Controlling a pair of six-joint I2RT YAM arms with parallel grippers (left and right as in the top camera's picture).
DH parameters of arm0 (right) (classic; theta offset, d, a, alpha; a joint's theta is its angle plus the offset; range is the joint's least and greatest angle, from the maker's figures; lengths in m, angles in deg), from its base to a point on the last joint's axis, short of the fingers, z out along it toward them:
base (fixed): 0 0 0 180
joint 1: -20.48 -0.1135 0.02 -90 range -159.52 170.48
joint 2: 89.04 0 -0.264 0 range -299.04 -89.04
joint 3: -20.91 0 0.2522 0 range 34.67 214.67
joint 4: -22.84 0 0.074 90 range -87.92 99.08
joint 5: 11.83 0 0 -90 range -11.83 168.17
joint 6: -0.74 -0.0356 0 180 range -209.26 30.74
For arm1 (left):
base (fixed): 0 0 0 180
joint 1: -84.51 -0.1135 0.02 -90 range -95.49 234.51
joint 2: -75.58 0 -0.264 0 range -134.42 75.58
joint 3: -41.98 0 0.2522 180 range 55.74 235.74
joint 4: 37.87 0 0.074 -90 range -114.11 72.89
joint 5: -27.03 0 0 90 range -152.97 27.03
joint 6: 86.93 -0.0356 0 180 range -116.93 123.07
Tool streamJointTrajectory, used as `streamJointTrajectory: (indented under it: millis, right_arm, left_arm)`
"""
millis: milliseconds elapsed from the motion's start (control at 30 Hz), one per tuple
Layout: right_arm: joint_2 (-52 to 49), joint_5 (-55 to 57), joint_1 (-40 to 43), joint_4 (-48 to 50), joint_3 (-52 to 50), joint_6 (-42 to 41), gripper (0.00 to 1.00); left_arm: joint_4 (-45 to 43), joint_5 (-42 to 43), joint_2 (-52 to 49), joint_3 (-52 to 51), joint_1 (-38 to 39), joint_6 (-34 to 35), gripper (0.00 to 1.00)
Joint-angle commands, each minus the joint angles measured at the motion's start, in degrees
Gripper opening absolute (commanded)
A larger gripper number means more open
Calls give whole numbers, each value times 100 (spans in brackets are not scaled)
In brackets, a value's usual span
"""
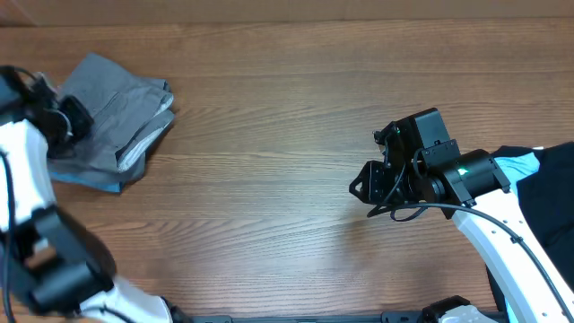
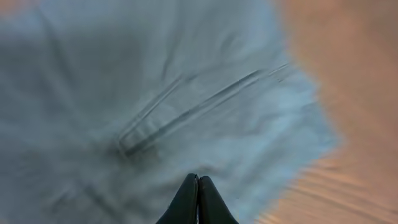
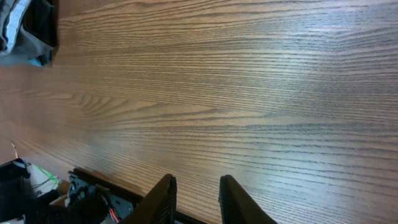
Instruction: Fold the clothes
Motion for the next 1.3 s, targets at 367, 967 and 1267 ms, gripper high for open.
streamJointTrajectory:
  millis: [367, 967, 1267]
  right_arm:
    - [111, 179, 26, 109, 83, -4, 26]
    - [2662, 1646, 26, -70, 2124, 455, 100]
    - [2806, 1620, 26, -623, 2096, 450, 100]
  left_arm:
    - [782, 905, 131, 297, -243, -444, 11]
    - [5029, 527, 4227, 2789, 1976, -2011, 100]
    - [5029, 468, 5222, 2708, 2028, -2011, 100]
